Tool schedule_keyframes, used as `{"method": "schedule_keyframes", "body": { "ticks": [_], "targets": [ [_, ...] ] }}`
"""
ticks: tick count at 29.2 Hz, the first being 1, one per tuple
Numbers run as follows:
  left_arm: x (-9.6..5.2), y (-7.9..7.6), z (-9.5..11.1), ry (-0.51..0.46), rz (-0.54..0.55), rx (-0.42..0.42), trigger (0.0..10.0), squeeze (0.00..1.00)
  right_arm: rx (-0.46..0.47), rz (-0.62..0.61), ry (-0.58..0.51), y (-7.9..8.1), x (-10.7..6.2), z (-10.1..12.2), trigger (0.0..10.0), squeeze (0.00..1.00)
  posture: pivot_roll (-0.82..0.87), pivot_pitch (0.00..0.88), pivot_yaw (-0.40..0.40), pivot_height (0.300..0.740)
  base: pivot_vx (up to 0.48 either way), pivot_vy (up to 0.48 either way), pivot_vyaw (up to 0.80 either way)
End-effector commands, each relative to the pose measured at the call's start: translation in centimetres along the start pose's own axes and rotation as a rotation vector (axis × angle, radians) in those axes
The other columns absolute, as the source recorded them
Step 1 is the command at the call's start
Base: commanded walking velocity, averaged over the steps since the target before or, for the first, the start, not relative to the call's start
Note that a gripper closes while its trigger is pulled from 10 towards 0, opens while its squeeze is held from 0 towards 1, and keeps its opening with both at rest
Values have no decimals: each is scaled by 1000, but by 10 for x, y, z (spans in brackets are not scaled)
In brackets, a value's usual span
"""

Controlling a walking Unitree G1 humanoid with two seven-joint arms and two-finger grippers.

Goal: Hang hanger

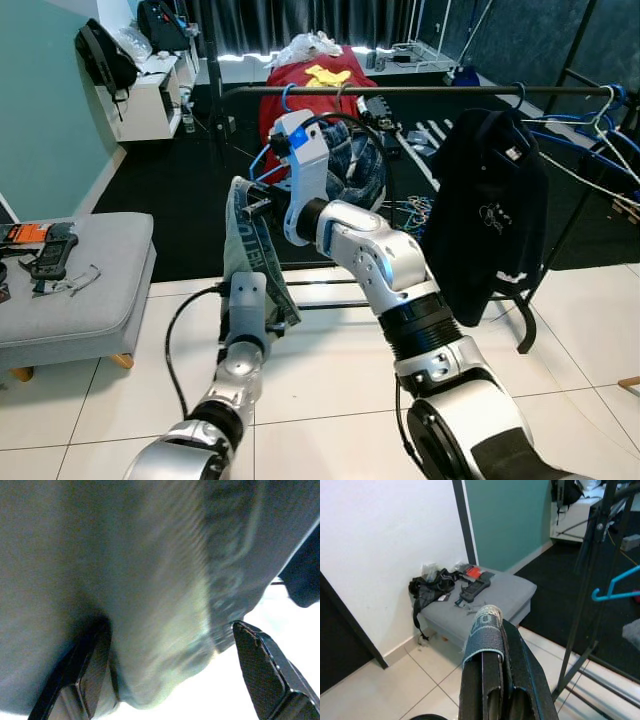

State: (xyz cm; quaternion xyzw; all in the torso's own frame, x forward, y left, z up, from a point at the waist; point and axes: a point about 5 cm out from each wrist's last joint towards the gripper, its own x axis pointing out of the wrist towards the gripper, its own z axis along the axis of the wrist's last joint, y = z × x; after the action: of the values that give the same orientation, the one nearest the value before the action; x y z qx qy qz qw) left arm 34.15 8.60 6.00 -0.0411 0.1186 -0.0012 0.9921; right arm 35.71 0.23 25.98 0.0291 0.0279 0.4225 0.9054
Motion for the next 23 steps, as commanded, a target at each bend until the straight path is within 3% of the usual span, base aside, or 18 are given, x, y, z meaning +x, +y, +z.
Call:
{"method": "schedule_keyframes", "body": {
  "ticks": [1,3,4,5,6,13,19,21,23],
  "targets": [
    [0,-1,-2,13,-3,-16,10000,0,2,11,-7,4,0,2,0,0,-135,51,-16,740,0,0,0],
    [0,-2,-1,13,-9,-20,10000,0,2,11,-7,4,-1,2,0,0,-135,51,-16,740,0,0,0],
    [0,-3,-2,18,-12,-9,2784,0,2,10,-7,4,-1,1,0,0,-135,50,-15,740,0,0,0],
    [0,-4,-2,21,-9,4,2784,0,2,10,-6,5,-1,1,0,0,-135,50,-15,740,0,0,0],
    [0,-2,-3,29,-1,7,0,0,2,9,-6,5,-2,1,0,0,-134,50,-13,740,0,0,0],
    [-1,2,-7,47,15,9,0,0,1,4,-3,5,-2,0,0,0,-131,52,-14,740,0,0,0],
    [-1,0,-8,47,-43,-13,0,0,2,-4,1,4,-3,-1,0,0,-128,57,-13,740,0,0,0],
    [-2,-3,-7,40,-100,-18,0,0,3,-13,2,2,-3,-2,0,0,-125,58,-13,740,0,0,0],
    [-5,-10,-9,38,-298,-46,0,0,7,-63,6,-11,-8,-6,0,0,-115,60,-8,740,0,0,0]
  ]
}}
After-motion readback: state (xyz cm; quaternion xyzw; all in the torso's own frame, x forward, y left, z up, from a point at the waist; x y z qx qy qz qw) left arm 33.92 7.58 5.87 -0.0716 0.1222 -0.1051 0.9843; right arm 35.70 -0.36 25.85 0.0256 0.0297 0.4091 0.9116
